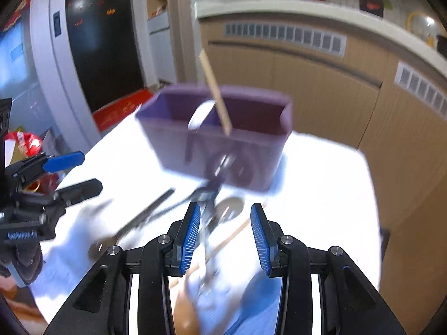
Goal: Organize utensils
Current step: 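Open the right gripper over the caddy while the left gripper releases the white spoon, then grasp the light wooden spoon with the right gripper while the left grasps the dark brown spoon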
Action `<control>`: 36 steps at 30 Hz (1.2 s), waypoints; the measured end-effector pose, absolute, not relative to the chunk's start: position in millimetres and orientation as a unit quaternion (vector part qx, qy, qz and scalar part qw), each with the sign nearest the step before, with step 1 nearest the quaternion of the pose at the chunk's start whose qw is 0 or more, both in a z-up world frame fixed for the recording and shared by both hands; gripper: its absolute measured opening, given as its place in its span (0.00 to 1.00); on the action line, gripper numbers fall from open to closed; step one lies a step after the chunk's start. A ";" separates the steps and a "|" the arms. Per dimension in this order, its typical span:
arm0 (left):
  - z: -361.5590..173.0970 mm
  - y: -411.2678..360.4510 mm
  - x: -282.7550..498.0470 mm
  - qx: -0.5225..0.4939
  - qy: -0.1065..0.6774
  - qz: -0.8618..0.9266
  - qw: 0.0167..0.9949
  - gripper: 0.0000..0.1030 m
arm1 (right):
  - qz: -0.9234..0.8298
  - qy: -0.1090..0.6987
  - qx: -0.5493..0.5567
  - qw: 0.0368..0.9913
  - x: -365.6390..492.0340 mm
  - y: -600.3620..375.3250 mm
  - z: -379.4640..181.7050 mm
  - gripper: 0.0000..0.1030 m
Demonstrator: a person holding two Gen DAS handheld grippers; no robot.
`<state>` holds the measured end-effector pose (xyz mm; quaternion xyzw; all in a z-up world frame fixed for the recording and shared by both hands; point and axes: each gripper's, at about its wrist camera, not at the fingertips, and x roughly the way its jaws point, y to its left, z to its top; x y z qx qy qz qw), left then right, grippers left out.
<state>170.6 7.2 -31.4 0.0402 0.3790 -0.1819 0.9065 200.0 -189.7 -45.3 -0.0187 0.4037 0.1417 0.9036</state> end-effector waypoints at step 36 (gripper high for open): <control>-55.1 -16.9 220.8 0.062 0.467 -0.218 0.855 0.34 | 0.125 0.416 -0.054 0.899 177.8 -181.7 -63.3 0.13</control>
